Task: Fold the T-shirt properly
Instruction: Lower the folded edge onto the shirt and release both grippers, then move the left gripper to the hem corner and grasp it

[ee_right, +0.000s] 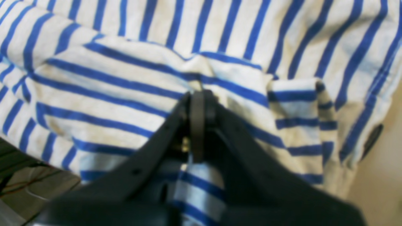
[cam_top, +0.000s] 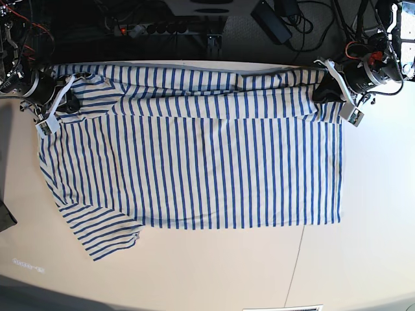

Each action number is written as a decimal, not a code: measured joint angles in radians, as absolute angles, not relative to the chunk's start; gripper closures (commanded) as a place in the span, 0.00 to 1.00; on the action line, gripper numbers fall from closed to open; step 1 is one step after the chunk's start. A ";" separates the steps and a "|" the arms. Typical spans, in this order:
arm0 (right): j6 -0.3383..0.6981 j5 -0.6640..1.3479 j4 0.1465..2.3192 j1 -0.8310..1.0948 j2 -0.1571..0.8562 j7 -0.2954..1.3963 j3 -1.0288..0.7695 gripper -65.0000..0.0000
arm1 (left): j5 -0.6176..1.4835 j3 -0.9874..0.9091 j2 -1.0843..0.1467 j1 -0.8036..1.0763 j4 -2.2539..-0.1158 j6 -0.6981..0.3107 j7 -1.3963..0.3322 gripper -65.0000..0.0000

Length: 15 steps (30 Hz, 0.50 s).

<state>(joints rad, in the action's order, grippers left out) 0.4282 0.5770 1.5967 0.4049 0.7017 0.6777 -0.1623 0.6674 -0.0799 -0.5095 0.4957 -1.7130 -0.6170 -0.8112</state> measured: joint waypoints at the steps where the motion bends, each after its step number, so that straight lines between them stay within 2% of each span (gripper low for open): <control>1: 0.428 0.586 1.596 0.405 0.704 0.678 -0.162 1.00 | 0.664 -0.080 -0.510 0.496 -1.713 -0.617 -0.811 1.00; 6: 0.429 0.596 1.595 0.405 0.704 0.681 -0.162 1.00 | 0.651 -0.080 -0.509 0.490 -1.714 -0.618 -0.808 1.00; 7: 0.429 0.596 1.595 0.405 0.704 0.679 -0.162 1.00 | 0.651 -0.080 -0.510 0.486 -1.714 -0.620 -0.812 0.96; 10: 0.429 0.595 1.594 0.405 0.704 0.678 -0.163 1.00 | 0.640 -0.076 -0.509 0.477 -1.733 -0.628 -0.838 0.69; 11: 0.429 0.596 1.594 0.406 0.704 0.677 -0.163 1.00 | 0.630 -0.072 -0.509 0.477 -1.750 -0.630 -0.851 0.65; 15: 0.429 0.598 1.594 0.406 0.704 0.677 -0.163 1.00 | 0.629 -0.081 -0.521 0.486 -1.845 -0.617 -0.946 0.65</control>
<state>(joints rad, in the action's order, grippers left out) 0.4286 0.5983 1.5940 0.4057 0.7036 0.6773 -0.1627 0.6292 -0.0807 -0.5205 0.4858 -1.8446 -0.6167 -0.9463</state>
